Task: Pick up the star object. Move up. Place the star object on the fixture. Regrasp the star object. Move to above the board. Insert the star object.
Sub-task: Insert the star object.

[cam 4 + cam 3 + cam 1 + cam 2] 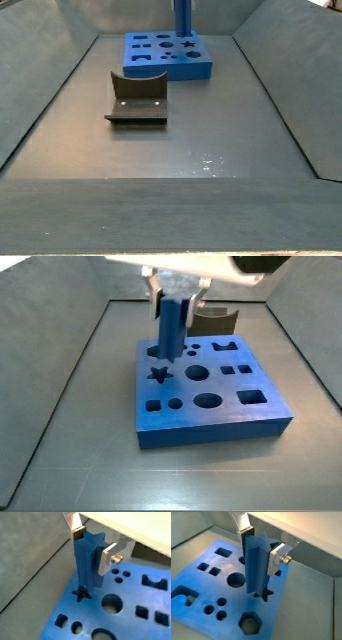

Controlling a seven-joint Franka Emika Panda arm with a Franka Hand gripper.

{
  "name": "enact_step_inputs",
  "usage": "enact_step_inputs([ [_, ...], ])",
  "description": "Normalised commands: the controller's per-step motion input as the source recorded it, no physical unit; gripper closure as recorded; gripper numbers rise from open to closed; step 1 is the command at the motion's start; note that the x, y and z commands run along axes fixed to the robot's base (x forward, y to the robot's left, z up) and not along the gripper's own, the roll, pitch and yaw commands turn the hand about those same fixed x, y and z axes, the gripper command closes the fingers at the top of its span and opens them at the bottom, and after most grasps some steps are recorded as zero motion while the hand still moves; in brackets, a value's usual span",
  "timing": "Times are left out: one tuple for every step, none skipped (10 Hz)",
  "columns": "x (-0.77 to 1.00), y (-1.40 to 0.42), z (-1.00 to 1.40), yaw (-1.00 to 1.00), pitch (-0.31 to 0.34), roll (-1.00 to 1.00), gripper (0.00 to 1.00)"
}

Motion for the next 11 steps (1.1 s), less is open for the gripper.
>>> enact_step_inputs([
  [-0.02, 0.0, 0.0, 0.0, 0.0, 0.0, 1.0],
  [-0.46, -0.18, -0.15, -0.29, -0.114, 0.16, 1.0],
  [-0.39, -0.19, -0.12, -0.3, -0.06, 0.15, 1.0],
  [0.0, -0.02, 0.0, 0.0, 0.0, 0.0, 1.0],
  [0.04, -0.01, 0.0, 0.0, 0.0, 0.0, 1.0],
  [0.17, -0.07, 0.0, -0.58, 0.009, 0.03, 1.0],
  [0.0, -0.02, 0.0, -0.75, 0.011, 0.0, 1.0],
  [0.04, 0.0, 0.0, 0.0, 0.0, 0.0, 1.0],
  [0.25, -0.14, -0.43, 0.0, 0.0, 0.0, 1.0],
  [0.09, -0.03, -0.15, 0.0, 0.0, 0.0, 1.0],
  [0.0, 0.0, -0.03, 0.0, 0.0, 0.0, 1.0],
])
